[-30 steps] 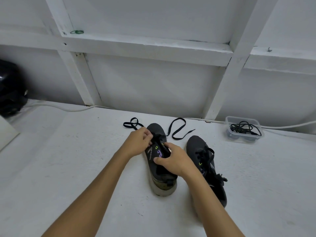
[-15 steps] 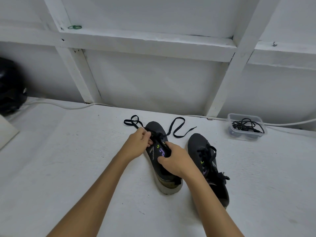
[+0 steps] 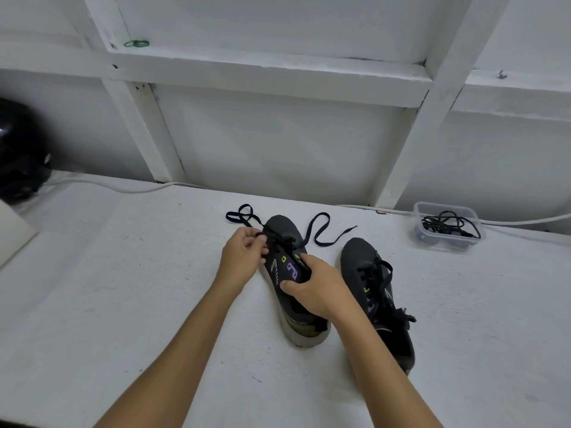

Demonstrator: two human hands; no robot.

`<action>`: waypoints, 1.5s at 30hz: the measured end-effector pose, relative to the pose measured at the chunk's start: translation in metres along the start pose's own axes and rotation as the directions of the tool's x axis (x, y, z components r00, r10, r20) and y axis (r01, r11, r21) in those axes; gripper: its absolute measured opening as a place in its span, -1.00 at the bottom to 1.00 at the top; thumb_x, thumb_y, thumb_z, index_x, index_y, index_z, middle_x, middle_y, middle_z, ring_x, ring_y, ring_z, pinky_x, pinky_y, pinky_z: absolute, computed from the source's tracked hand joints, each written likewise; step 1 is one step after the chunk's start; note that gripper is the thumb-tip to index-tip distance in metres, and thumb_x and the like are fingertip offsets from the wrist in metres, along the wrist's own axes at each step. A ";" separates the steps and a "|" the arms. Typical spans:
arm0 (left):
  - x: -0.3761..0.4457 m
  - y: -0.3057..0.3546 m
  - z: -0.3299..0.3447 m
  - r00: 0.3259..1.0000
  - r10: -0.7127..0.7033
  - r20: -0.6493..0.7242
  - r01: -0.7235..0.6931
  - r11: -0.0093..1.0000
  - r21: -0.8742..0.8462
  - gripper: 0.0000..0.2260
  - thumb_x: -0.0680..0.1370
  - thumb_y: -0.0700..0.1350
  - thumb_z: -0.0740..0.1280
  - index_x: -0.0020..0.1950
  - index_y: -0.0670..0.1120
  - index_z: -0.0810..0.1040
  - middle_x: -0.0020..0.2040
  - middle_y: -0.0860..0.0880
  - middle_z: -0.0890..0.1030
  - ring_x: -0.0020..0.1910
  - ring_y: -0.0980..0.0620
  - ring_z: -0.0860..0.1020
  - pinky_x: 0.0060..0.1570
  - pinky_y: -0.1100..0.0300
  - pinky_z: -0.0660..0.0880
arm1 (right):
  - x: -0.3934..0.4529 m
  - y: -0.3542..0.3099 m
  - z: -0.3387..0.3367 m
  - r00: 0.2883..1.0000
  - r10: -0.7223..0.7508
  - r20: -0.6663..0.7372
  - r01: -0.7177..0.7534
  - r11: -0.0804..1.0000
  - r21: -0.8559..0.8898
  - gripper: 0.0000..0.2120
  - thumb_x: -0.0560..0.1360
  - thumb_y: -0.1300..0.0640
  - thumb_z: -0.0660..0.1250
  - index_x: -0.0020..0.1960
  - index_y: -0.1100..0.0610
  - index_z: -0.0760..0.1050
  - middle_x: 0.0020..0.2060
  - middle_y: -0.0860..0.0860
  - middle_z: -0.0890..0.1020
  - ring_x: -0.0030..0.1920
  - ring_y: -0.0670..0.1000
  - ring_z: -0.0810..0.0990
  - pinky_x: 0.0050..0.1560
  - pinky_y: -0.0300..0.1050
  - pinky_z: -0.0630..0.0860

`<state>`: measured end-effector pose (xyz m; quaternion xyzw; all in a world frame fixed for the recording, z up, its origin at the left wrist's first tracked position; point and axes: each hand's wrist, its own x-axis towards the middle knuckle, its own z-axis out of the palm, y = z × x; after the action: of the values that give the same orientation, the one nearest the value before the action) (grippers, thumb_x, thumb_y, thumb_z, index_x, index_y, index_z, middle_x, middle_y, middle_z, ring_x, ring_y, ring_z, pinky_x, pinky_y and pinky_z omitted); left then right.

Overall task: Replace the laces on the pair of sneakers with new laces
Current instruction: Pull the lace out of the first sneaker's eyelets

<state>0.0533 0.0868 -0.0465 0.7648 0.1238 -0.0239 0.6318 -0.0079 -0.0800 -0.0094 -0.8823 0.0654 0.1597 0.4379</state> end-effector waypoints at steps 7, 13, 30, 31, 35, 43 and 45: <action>-0.007 -0.009 0.004 0.989 0.147 0.020 -0.148 0.965 0.215 -0.94 0.50 -0.08 0.50 -0.11 -0.03 0.67 -0.22 0.11 0.66 -0.24 0.26 0.58 -0.21 0.42 0.44 | 0.001 0.000 0.000 1.000 -0.008 0.000 0.008 1.000 -0.008 -0.62 0.47 -0.06 0.46 0.26 -0.07 0.50 0.02 -0.13 0.57 0.01 -0.06 0.58 0.04 -0.18 0.52; 0.002 0.001 -0.003 0.972 0.235 0.016 -0.228 0.920 0.320 -0.94 0.58 -0.09 0.41 -0.07 -0.04 0.59 -0.16 0.02 0.65 -0.18 0.16 0.60 -0.21 0.44 0.43 | 0.000 0.000 -0.002 1.000 -0.009 0.007 0.009 1.000 -0.002 -0.53 0.49 -0.04 0.46 0.37 -0.03 0.46 0.06 -0.12 0.52 0.04 -0.05 0.54 0.03 -0.21 0.46; -0.011 -0.011 0.021 0.982 0.167 -0.091 -0.144 0.965 0.219 -0.92 0.54 -0.04 0.43 -0.12 -0.01 0.64 -0.17 0.07 0.66 -0.18 0.22 0.59 -0.19 0.41 0.48 | 0.000 0.000 -0.001 1.000 -0.005 0.000 0.005 1.000 -0.013 -0.58 0.49 -0.04 0.45 0.32 -0.04 0.48 0.09 -0.10 0.57 0.04 -0.04 0.56 0.05 -0.17 0.51; -0.007 -0.009 0.017 0.971 0.153 -0.182 -0.124 0.979 0.163 -0.92 0.57 -0.03 0.40 -0.11 0.01 0.61 -0.16 0.04 0.66 -0.16 0.16 0.61 -0.15 0.31 0.52 | -0.001 -0.001 -0.001 1.000 -0.003 0.004 0.003 1.000 -0.007 -0.56 0.50 -0.03 0.44 0.35 -0.03 0.47 0.08 -0.11 0.54 0.05 -0.04 0.54 0.04 -0.19 0.48; 0.006 0.004 -0.013 0.827 -0.099 -0.554 -0.023 0.978 -0.209 -0.86 0.62 0.01 0.30 0.02 -0.05 0.53 -0.06 0.00 0.64 -0.22 0.13 0.63 -0.13 0.10 0.56 | -0.003 -0.003 -0.002 1.000 0.006 0.021 -0.006 1.000 -0.006 -0.52 0.52 -0.03 0.42 0.41 0.00 0.43 0.12 -0.12 0.51 0.09 -0.02 0.52 0.08 -0.17 0.47; -0.023 -0.015 0.010 1.000 0.011 -0.021 -0.007 0.987 0.160 -0.82 0.49 0.09 0.49 -0.12 0.00 0.66 -0.20 0.08 0.65 -0.19 0.14 0.58 -0.18 0.34 0.48 | 0.000 -0.002 0.001 1.000 0.007 0.007 -0.006 0.999 -0.041 -0.61 0.48 -0.07 0.43 0.27 -0.04 0.49 0.12 -0.09 0.59 0.08 -0.02 0.58 0.14 -0.09 0.55; -0.021 -0.010 0.017 0.995 0.078 -0.062 -0.065 0.978 0.197 -0.89 0.51 -0.02 0.48 -0.08 -0.04 0.65 -0.18 0.08 0.63 -0.19 0.19 0.57 -0.23 0.48 0.42 | 0.000 -0.002 0.000 1.000 0.011 0.007 -0.010 0.999 -0.035 -0.63 0.49 -0.06 0.44 0.26 -0.05 0.49 0.10 -0.10 0.59 0.07 -0.03 0.58 0.15 -0.09 0.56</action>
<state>0.0326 0.0683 -0.0557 0.8273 0.1151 0.0133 0.5497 -0.0076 -0.0787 -0.0081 -0.8890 0.0656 0.1663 0.4216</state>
